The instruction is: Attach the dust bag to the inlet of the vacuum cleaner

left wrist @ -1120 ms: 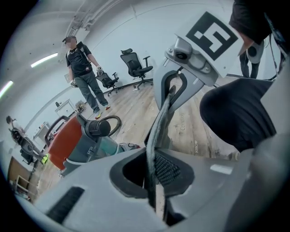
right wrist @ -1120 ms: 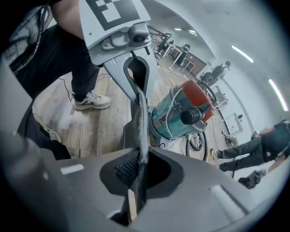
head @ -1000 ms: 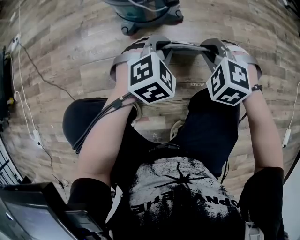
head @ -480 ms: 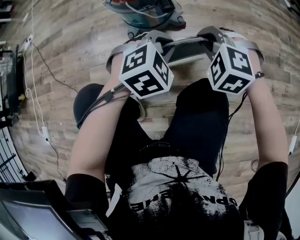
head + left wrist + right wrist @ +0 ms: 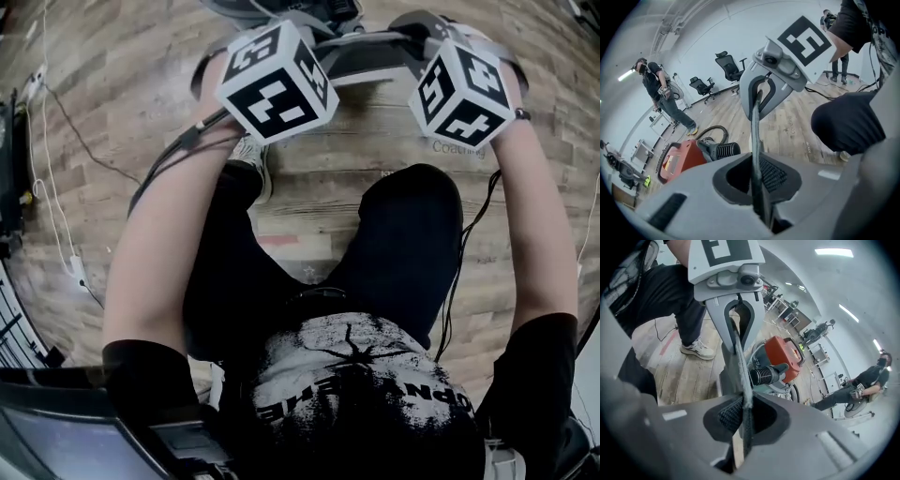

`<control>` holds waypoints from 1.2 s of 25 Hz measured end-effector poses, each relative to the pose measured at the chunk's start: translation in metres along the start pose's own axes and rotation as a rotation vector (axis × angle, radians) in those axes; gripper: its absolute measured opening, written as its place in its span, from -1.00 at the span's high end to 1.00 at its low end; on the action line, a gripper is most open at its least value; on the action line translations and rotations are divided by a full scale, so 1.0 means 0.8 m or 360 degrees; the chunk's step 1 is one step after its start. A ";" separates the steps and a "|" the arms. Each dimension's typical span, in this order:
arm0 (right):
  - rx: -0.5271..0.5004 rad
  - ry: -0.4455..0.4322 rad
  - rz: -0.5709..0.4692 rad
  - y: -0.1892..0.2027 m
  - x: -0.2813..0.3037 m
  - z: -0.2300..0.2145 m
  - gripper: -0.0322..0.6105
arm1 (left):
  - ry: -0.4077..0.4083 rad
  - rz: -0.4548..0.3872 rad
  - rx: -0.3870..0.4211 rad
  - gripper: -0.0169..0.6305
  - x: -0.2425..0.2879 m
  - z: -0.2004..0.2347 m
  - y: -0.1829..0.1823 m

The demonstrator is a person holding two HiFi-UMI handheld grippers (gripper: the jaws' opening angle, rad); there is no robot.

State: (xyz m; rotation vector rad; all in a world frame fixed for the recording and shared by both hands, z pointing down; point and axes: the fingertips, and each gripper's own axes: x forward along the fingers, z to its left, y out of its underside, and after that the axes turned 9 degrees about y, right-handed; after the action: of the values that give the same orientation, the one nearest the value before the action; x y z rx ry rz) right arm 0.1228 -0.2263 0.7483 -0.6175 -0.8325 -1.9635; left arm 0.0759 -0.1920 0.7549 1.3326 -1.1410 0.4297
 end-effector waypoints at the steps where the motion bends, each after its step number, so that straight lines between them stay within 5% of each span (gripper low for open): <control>1: 0.0007 0.0000 0.0008 0.001 0.006 -0.003 0.84 | 0.0006 -0.0008 0.0008 0.85 0.004 0.005 0.002; 10: 0.0072 -0.0006 0.0074 -0.018 0.074 -0.030 0.84 | 0.0056 -0.0097 -0.0076 0.86 0.019 0.069 0.042; 30: 0.0048 0.0026 0.0095 0.004 0.077 -0.018 0.84 | 0.0058 -0.0060 0.0009 0.85 0.040 0.056 0.029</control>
State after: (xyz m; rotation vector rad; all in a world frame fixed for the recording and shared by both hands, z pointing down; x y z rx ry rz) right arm 0.0947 -0.2718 0.7830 -0.6015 -0.8230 -1.8965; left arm 0.0534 -0.2375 0.7869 1.3438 -1.0836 0.4287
